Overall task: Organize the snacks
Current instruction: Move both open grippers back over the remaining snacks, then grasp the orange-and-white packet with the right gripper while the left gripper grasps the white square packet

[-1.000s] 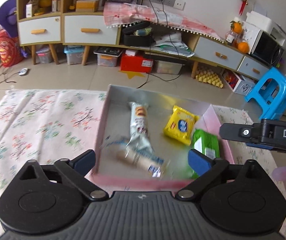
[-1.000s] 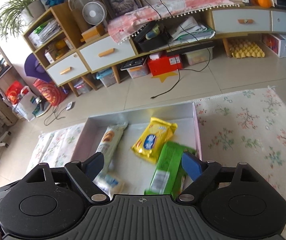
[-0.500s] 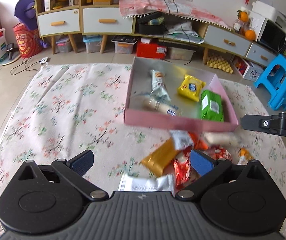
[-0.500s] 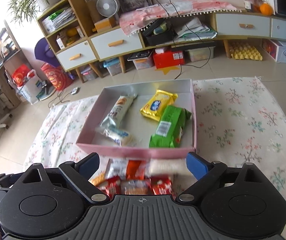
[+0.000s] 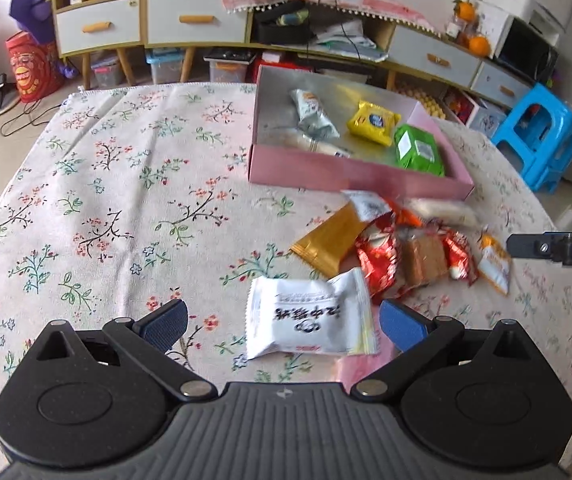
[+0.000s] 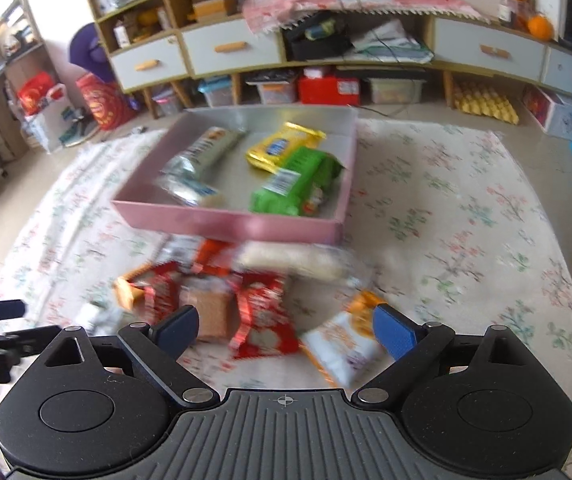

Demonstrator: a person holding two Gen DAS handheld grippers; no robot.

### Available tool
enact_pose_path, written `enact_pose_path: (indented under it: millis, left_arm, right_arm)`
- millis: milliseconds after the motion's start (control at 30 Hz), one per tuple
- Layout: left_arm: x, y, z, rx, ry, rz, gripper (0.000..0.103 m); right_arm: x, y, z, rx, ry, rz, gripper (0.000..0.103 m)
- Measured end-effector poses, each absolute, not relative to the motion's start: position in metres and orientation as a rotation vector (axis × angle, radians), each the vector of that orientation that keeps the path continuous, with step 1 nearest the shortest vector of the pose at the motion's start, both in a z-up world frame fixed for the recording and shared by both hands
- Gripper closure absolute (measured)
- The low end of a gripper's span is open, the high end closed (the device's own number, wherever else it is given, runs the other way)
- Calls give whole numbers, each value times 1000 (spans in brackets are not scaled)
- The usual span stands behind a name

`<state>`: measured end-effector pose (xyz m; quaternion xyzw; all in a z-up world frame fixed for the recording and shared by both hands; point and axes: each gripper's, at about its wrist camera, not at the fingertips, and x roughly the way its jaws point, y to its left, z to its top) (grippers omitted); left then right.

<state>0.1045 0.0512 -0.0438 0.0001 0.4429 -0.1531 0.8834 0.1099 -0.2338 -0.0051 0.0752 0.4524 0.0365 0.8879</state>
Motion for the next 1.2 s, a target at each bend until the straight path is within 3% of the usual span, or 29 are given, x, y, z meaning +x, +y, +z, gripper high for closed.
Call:
enact_pose_path:
  millis: [500, 833, 1033, 1100, 1200]
  left_arm:
    - [114, 56, -75, 425, 900, -548, 3]
    - [115, 31, -77, 433, 855, -542, 6]
    - [120, 24, -77, 372, 836, -547, 19]
    - [124, 21, -77, 338, 844, -554, 29]
    - [128, 17, -77, 299, 859, -543, 34]
  right_arm:
    - [128, -279, -48, 339, 1069, -130, 8]
    - [145, -266, -57, 295, 1062, -204, 8]
    - [148, -254, -61, 195, 1058, -210, 8]
    - [147, -251, -60, 173, 1059, -210, 10]
    - [145, -249, -57, 160, 1056, -202, 23]
